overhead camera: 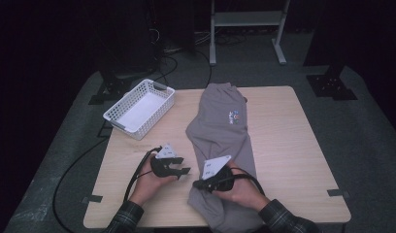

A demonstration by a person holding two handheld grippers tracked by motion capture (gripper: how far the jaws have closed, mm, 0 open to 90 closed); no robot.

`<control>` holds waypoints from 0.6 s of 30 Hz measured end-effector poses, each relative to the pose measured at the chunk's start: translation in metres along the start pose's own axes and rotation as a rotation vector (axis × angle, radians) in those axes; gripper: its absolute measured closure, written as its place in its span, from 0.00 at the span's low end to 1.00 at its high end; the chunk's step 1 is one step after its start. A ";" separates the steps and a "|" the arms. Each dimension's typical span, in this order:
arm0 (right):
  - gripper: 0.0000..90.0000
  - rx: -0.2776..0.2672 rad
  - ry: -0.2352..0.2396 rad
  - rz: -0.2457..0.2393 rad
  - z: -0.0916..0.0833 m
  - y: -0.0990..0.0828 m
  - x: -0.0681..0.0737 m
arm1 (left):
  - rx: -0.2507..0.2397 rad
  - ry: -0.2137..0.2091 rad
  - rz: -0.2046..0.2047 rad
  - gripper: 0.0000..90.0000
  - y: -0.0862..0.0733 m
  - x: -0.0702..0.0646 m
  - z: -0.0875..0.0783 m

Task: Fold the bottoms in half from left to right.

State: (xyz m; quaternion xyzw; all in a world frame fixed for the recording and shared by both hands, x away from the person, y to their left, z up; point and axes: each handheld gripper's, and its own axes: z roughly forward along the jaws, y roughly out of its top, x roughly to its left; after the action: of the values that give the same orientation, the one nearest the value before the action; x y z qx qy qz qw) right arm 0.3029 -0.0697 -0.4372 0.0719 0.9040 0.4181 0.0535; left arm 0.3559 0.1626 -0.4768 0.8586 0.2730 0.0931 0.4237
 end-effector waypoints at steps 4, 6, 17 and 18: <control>0.98 -0.104 -0.107 0.065 -0.032 0.004 -0.017 | -0.060 -0.058 -0.008 0.48 0.010 -0.006 -0.007; 0.98 -0.141 -0.159 0.094 -0.045 0.003 -0.024 | -0.082 -0.072 0.000 0.46 0.015 -0.010 -0.009; 0.98 -0.267 -0.206 0.196 -0.097 -0.015 -0.049 | -0.143 -0.160 0.049 0.39 0.031 -0.030 -0.010; 0.98 -0.281 -0.186 0.204 -0.101 -0.017 -0.050 | -0.147 -0.178 0.049 0.39 0.032 -0.032 -0.009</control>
State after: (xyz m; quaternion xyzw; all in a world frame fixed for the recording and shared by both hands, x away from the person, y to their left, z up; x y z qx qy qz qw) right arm 0.3348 -0.1642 -0.3832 0.1931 0.8161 0.5348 0.1036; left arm 0.3386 0.1353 -0.4444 0.8366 0.2055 0.0465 0.5056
